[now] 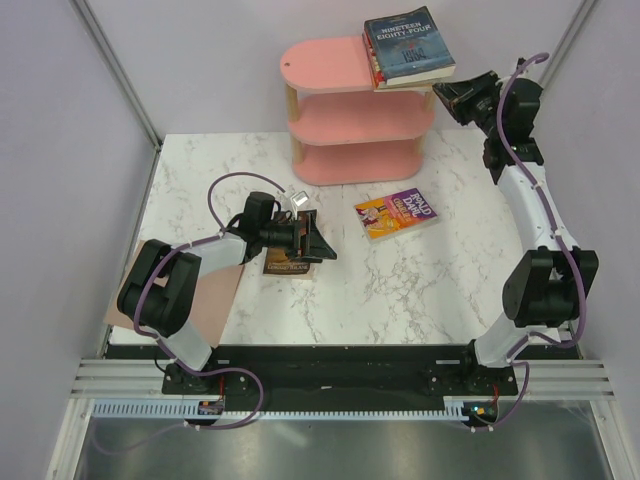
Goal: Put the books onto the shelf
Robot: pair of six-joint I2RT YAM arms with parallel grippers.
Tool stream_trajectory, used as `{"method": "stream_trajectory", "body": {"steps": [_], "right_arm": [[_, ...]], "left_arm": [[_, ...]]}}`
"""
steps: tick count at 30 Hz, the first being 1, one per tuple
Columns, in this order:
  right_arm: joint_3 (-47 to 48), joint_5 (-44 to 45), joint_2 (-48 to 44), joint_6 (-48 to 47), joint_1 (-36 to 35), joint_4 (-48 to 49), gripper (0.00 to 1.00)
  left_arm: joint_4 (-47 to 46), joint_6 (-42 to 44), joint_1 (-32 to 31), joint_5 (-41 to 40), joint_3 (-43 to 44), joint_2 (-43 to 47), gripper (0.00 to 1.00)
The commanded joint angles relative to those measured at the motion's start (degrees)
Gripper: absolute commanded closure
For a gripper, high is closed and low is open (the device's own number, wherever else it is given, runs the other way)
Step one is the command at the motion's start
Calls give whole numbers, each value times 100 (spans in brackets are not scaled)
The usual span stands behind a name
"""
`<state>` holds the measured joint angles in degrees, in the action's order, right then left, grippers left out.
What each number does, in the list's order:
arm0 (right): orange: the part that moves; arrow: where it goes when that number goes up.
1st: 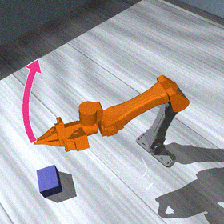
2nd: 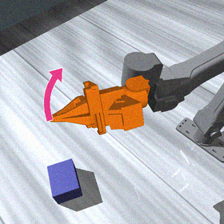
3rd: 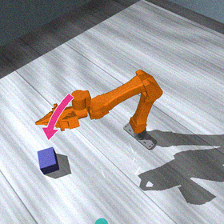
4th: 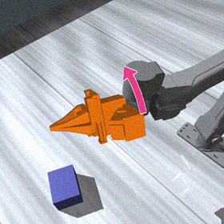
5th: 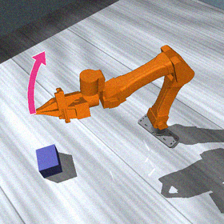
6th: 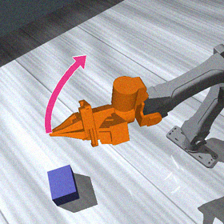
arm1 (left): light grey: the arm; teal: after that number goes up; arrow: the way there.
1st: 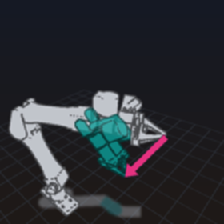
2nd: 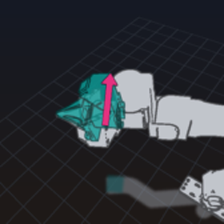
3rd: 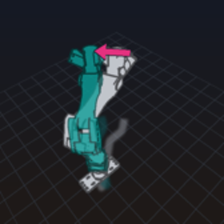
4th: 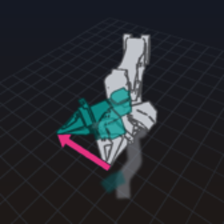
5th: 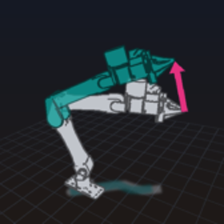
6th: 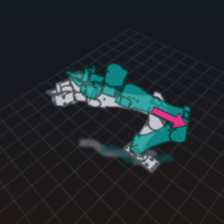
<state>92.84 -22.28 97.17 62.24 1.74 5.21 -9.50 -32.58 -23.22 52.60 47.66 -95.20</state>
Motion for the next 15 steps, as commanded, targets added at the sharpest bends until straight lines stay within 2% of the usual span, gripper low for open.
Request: {"method": "stream_trajectory", "body": {"steps": [1, 8, 15], "right_arm": [[-275, 514, -602, -229, 212, -64, 85], [-187, 795, -725, -423, 415, -257, 85], [453, 752, -199, -537, 415, -398, 84]], "left_arm": [[-35, 296, 20, 31, 77, 19, 0], [-8, 305, 20, 31, 94, 1, 0], [0, 305, 19, 22, 86, 1, 0]]}}
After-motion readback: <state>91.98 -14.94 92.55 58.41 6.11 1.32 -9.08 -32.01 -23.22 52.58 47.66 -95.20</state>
